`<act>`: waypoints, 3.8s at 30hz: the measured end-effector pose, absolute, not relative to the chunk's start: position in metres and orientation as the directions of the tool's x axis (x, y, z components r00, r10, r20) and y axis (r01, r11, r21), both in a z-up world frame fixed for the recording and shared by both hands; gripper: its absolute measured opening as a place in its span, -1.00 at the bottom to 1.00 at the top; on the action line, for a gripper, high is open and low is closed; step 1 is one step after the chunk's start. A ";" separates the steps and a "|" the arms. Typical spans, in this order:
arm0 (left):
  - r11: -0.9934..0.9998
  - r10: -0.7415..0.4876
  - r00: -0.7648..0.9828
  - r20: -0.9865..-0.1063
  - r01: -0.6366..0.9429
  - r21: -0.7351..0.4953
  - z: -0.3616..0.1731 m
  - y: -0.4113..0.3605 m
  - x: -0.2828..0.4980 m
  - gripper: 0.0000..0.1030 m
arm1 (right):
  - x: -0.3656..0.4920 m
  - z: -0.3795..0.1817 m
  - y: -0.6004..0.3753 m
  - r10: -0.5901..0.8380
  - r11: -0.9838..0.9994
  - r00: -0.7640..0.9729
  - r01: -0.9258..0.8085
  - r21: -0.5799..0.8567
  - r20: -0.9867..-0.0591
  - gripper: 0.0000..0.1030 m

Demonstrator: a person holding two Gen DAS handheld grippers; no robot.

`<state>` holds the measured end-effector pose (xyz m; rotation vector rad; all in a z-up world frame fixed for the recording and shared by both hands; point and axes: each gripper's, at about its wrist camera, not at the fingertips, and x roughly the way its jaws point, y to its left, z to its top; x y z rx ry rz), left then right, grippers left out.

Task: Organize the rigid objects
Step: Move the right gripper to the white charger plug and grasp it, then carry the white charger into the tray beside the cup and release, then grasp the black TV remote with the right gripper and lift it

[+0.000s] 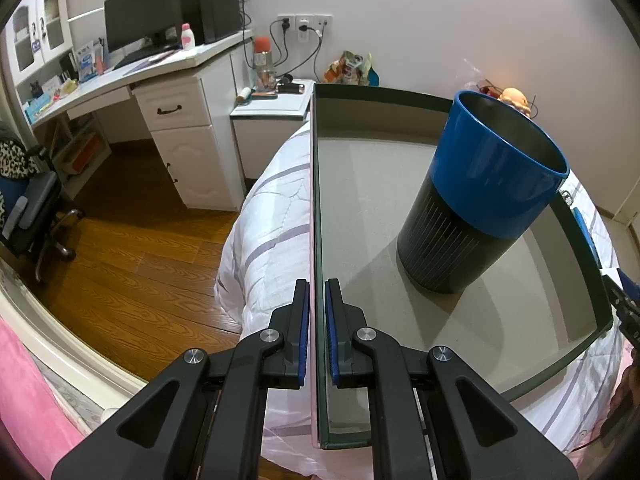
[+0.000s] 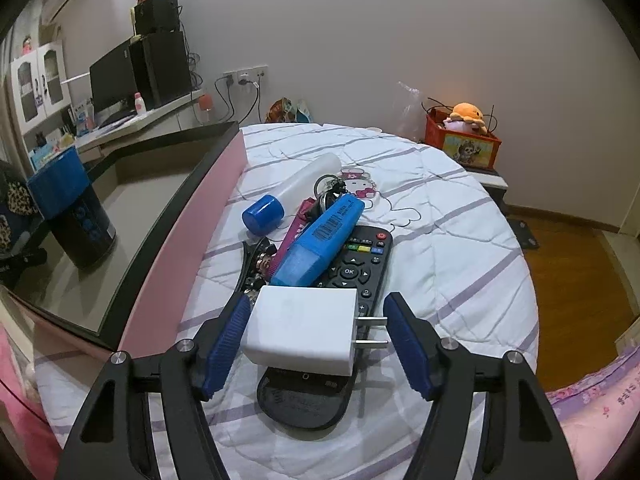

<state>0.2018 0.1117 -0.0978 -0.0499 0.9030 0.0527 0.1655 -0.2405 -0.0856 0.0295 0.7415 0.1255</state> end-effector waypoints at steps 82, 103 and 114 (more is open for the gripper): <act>0.997 0.029 0.609 -0.793 -0.070 -0.018 -0.097 0.111 0.201 -0.85 | 0.178 -0.014 -0.215 0.060 0.997 0.807 -0.077 -0.004 -0.587 0.56; 0.998 0.028 0.607 -0.794 -0.066 -0.015 -0.098 0.109 0.199 -0.84 | 0.182 -0.095 -0.234 0.021 0.999 0.656 -0.045 -0.012 -0.754 0.56; 0.998 0.029 0.606 -0.795 -0.067 -0.014 -0.097 0.108 0.200 -0.85 | 0.179 -0.102 -0.266 0.049 0.999 0.653 -0.041 0.030 -0.755 -0.13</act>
